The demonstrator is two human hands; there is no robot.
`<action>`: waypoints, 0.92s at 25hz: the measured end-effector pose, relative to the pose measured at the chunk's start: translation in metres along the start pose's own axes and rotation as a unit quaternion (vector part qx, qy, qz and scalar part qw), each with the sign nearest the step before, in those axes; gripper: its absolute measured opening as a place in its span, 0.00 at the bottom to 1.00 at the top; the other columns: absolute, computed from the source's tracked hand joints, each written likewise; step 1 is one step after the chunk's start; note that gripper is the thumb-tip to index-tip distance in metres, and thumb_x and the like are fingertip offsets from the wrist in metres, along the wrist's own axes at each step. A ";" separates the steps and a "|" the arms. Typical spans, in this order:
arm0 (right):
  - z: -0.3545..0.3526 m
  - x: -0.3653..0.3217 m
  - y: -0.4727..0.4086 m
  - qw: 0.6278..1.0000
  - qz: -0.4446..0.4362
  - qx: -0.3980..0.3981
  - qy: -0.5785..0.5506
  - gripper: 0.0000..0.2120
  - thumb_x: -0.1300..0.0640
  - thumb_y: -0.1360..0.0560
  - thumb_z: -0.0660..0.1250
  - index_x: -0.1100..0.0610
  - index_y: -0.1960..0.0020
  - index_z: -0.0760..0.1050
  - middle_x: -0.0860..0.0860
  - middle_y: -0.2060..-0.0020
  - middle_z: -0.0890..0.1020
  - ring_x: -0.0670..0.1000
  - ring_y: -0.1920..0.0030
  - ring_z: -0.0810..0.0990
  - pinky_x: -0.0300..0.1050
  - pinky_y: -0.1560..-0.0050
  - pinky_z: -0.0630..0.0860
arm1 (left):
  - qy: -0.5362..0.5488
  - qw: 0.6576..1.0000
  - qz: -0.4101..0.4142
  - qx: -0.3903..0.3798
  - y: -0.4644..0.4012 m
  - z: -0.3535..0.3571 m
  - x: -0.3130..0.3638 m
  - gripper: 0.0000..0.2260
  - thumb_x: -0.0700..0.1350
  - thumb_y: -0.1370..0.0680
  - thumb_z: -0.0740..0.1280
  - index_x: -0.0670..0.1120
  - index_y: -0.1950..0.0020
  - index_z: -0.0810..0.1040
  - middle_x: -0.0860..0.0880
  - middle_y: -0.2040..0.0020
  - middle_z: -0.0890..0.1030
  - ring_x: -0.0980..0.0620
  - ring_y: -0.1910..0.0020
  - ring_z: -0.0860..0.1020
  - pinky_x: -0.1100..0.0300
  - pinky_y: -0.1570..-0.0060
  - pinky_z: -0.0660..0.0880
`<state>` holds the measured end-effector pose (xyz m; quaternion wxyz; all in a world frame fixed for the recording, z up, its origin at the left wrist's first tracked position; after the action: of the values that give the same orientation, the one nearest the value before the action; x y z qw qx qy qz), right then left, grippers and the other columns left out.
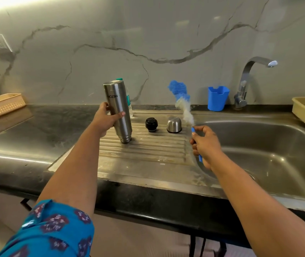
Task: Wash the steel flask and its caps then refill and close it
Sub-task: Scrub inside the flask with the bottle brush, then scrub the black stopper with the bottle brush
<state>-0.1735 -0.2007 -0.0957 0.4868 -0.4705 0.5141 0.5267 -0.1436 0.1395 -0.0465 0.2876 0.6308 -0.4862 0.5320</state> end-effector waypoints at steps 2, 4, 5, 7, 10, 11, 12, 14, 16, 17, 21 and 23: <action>-0.002 0.001 -0.002 1.000 0.003 -0.001 -0.001 0.09 0.60 0.19 0.60 0.52 0.41 0.72 0.54 0.62 0.75 0.47 0.68 0.68 0.40 0.69 0.69 | 0.000 1.000 -0.011 0.002 0.001 -0.003 -0.002 0.32 0.41 0.27 0.76 0.47 0.28 0.65 0.47 0.30 0.71 0.43 0.31 0.71 0.44 0.38 0.75; -0.003 0.002 -0.003 1.000 0.005 -0.001 0.004 0.09 0.60 0.19 0.60 0.51 0.41 0.72 0.55 0.61 0.75 0.48 0.67 0.69 0.40 0.68 0.69 | -0.017 1.000 -0.014 0.001 0.003 -0.003 -0.003 0.32 0.41 0.27 0.76 0.48 0.27 0.64 0.48 0.30 0.71 0.43 0.31 0.71 0.41 0.35 0.73; -0.003 0.003 -0.003 1.000 0.004 0.000 0.008 0.09 0.60 0.20 0.60 0.51 0.41 0.72 0.55 0.61 0.76 0.48 0.67 0.69 0.40 0.68 0.70 | -0.024 1.000 -0.010 0.003 0.005 -0.001 -0.003 0.32 0.41 0.27 0.76 0.48 0.27 0.65 0.48 0.30 0.72 0.43 0.31 0.71 0.41 0.34 0.72; -0.004 0.004 -0.004 1.000 -0.001 0.000 0.016 0.10 0.59 0.20 0.61 0.50 0.40 0.72 0.55 0.60 0.76 0.49 0.65 0.70 0.41 0.67 0.70 | -0.031 0.999 0.000 0.019 0.010 0.003 -0.004 0.32 0.40 0.27 0.75 0.48 0.27 0.64 0.48 0.31 0.72 0.43 0.31 0.71 0.40 0.34 0.72; -0.007 0.004 -0.005 1.000 -0.001 0.001 0.021 0.10 0.58 0.20 0.61 0.49 0.41 0.72 0.54 0.59 0.77 0.49 0.65 0.71 0.41 0.66 0.71 | -0.032 0.998 -0.007 0.050 0.020 0.009 -0.008 0.37 0.37 0.27 0.75 0.49 0.24 0.60 0.46 0.29 0.71 0.45 0.30 0.70 0.41 0.32 0.71; -0.008 0.004 -0.005 1.000 0.000 0.002 0.020 0.10 0.58 0.20 0.61 0.49 0.41 0.72 0.54 0.59 0.77 0.48 0.65 0.70 0.41 0.66 0.71 | -0.027 0.998 -0.015 0.063 0.024 0.010 -0.010 0.39 0.37 0.28 0.75 0.50 0.23 0.58 0.46 0.28 0.70 0.45 0.30 0.70 0.41 0.32 0.70; -0.008 0.004 -0.005 1.000 0.002 0.002 0.019 0.10 0.58 0.20 0.61 0.49 0.40 0.72 0.54 0.59 0.77 0.48 0.65 0.70 0.41 0.66 0.71 | -0.020 0.996 -0.021 0.084 0.027 0.011 -0.012 0.41 0.38 0.28 0.76 0.50 0.22 0.57 0.45 0.27 0.69 0.45 0.29 0.69 0.40 0.31 0.70; -0.009 0.004 -0.006 1.000 0.005 0.003 0.016 0.10 0.58 0.20 0.61 0.50 0.40 0.72 0.54 0.60 0.77 0.48 0.66 0.70 0.41 0.66 0.71 | -0.033 0.987 -0.027 0.156 0.036 0.012 -0.013 0.41 0.42 0.29 0.78 0.49 0.23 0.59 0.44 0.27 0.67 0.44 0.29 0.69 0.43 0.32 0.71; -0.011 0.004 -0.006 1.000 0.005 0.010 0.009 0.10 0.58 0.20 0.61 0.50 0.40 0.72 0.55 0.59 0.77 0.48 0.66 0.71 0.40 0.67 0.71 | -0.085 0.961 0.011 0.262 0.055 0.016 -0.011 0.32 0.45 0.28 0.77 0.45 0.30 0.64 0.42 0.31 0.67 0.44 0.34 0.70 0.50 0.38 0.75; -0.013 0.004 -0.007 1.000 0.005 0.015 0.006 0.10 0.58 0.20 0.61 0.50 0.40 0.72 0.55 0.59 0.77 0.48 0.66 0.71 0.40 0.67 0.71 | -0.103 0.942 0.063 0.312 0.067 0.020 -0.006 0.27 0.45 0.27 0.76 0.43 0.34 0.66 0.41 0.34 0.68 0.44 0.37 0.71 0.55 0.42 0.76; -0.022 -0.003 -0.008 0.999 0.007 0.032 -0.005 0.09 0.58 0.20 0.61 0.50 0.40 0.72 0.55 0.59 0.77 0.47 0.66 0.71 0.40 0.67 0.71 | -0.151 0.923 0.256 0.244 0.085 0.065 0.023 0.11 0.42 0.24 0.74 0.42 0.49 0.73 0.47 0.51 0.75 0.56 0.58 0.74 0.75 0.60 0.71; -0.027 -0.004 -0.009 0.999 0.007 0.035 -0.004 0.08 0.58 0.20 0.61 0.50 0.41 0.72 0.54 0.60 0.77 0.47 0.67 0.71 0.40 0.68 0.71 | -0.202 0.948 0.217 0.118 0.066 0.096 0.024 0.09 0.43 0.24 0.73 0.45 0.49 0.74 0.49 0.52 0.78 0.55 0.57 0.76 0.72 0.58 0.70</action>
<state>-0.1641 -0.2279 -0.0932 0.5016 -0.4475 0.5333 0.5135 -0.1671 0.0238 -0.0599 -0.0152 0.6339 -0.5930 0.4962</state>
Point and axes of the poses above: each hand's wrist, its own y-axis away from the middle knuckle, its own z-axis out of the palm, x = y × z, the point moved 4 cm from there along -y, towards the middle knuckle
